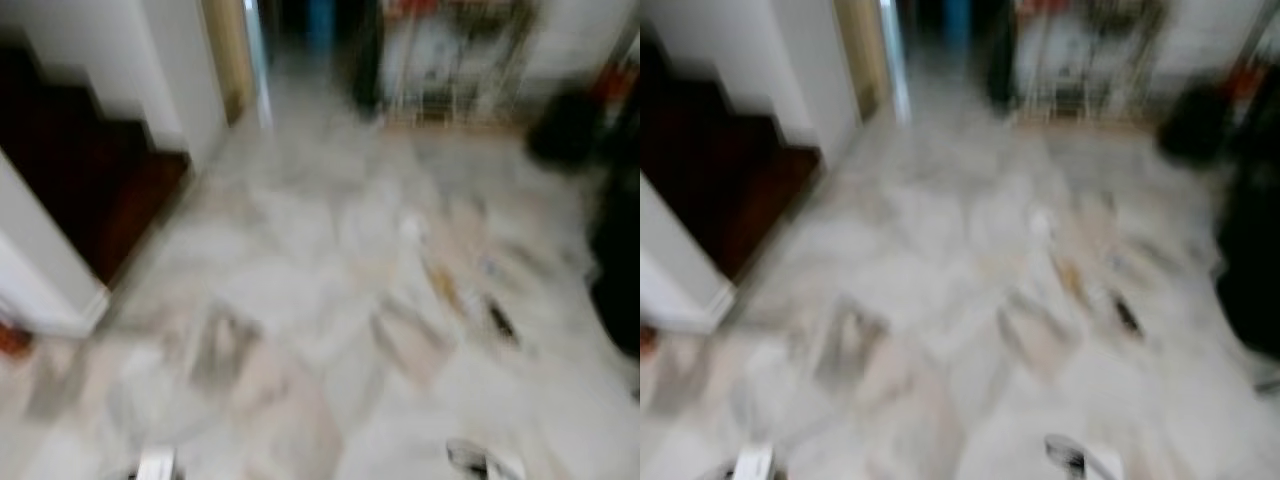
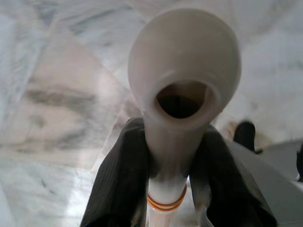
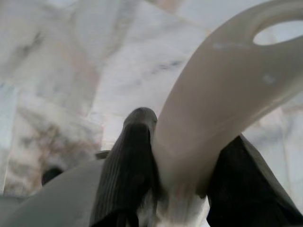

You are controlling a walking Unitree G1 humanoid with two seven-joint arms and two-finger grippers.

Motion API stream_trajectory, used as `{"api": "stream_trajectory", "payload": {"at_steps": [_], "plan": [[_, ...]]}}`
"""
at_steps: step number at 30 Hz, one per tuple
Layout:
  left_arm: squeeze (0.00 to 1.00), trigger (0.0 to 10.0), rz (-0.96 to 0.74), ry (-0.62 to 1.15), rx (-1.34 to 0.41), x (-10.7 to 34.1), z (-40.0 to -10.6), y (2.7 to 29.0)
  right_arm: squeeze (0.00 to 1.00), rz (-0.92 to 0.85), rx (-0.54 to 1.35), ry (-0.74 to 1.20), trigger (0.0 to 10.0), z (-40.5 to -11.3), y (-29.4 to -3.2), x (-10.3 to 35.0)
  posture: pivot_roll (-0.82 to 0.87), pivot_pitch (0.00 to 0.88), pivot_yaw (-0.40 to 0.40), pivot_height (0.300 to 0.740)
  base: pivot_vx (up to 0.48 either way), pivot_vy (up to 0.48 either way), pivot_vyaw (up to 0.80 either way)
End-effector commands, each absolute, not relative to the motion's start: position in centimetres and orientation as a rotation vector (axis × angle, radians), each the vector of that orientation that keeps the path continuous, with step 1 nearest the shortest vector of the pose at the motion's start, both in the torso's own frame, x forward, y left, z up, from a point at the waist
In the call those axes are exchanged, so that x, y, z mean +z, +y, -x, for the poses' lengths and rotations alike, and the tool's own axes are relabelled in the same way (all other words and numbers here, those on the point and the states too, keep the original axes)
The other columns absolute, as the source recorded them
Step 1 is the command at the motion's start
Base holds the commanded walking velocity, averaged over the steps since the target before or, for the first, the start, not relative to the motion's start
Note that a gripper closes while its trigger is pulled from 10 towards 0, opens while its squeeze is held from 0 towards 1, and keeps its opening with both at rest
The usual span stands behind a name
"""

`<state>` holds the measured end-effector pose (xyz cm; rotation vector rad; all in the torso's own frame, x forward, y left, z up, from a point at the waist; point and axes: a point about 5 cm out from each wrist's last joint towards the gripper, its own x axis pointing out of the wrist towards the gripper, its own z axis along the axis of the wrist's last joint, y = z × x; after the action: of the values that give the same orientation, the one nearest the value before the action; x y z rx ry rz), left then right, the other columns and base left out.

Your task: Sweep floor

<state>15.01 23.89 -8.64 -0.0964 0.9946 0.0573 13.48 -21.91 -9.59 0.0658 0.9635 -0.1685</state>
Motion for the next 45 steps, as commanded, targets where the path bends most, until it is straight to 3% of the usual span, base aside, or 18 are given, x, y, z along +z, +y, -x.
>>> {"api": "stream_trajectory", "payload": {"at_steps": [1,8,31,45], "plan": [[0.0,10.0,0.094,1.014,0.082,-8.7,-14.4,24.8,0.0,-0.065,-0.133,0.925,10.0,-14.7,-21.0,-9.3,-0.14,0.0,0.004,0.74,0.319,0.0,0.58],[0.0,10.0,0.089,1.011,0.073,-8.6,-14.5,24.8,0.0,-0.067,-0.132,0.926,10.0,-14.6,-21.0,-9.3,-0.14,0.0,0.009,0.74,0.328,0.0,0.64],[0.0,10.0,0.098,0.971,0.04,-8.1,-17.4,22.5,0.0,-0.097,-0.15,0.87,10.0,-15.5,-21.0,-8.8,-0.13,0.0,0.009,0.74,0.449,0.0,0.0],[0.0,10.0,0.08,0.979,0.033,-8.0,-17.1,23.3,0.0,-0.101,-0.154,0.913,10.0,-14.9,-20.7,-9.2,-0.13,0.001,0.01,0.74,0.47,0.0,0.0]]}}
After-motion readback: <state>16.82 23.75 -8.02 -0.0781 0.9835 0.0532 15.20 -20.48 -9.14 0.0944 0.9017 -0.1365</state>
